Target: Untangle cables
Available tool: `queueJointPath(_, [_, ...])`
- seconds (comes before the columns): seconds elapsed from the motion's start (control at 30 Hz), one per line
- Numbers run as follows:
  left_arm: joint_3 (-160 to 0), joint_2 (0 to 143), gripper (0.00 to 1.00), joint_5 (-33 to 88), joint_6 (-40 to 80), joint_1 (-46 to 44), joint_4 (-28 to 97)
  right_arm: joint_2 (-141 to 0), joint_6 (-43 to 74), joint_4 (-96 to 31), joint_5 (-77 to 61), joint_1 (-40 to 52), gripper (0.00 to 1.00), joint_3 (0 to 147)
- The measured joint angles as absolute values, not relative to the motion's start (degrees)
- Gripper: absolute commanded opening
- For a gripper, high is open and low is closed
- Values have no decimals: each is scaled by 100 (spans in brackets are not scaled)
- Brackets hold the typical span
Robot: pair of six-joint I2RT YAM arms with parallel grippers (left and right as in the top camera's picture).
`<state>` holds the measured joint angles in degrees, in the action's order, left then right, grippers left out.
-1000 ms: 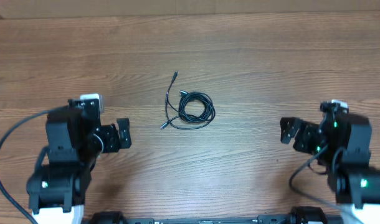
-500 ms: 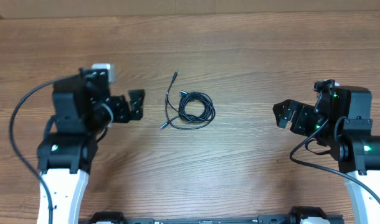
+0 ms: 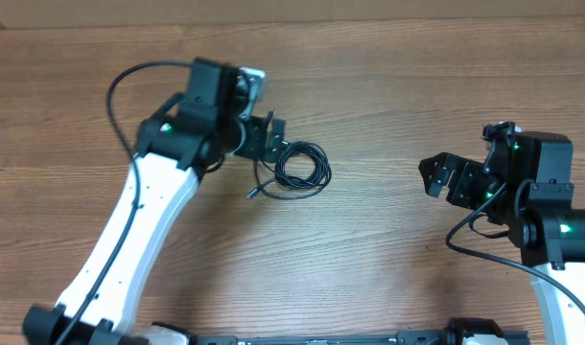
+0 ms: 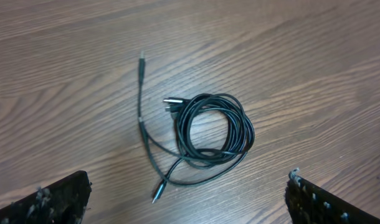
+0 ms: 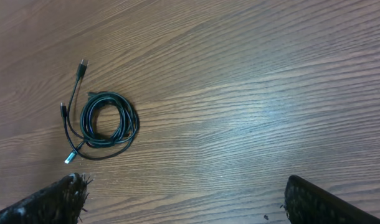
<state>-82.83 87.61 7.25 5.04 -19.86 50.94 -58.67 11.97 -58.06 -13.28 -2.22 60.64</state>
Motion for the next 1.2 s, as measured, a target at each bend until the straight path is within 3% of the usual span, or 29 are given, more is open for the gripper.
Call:
queueJointPath(0.4, [-8335,10812,85,543,427,-2270,4587,-5867,1197,-5793,-1330,-222,100,6064])
queueJointPath(0.73, [-8335,11596,76,856,429,-2327,4246,-5867,1194,-5800,-1328,-222,100,6064])
queueJointPath(0.83, [-8335,11756,69,921,429,-2366,4241,-5867,1197,-5802,-1328,-222,100,6064])
queueJointPath(1.07, [-8335,11931,38,982,432,-2403,4241,-5867,1197,-5802,-1328,-222,100,6064])
queueJointPath(1.2, [-8337,11931,36,987,447,-2403,4257,-5867,1197,-5802,-1328,-222,100,6064])
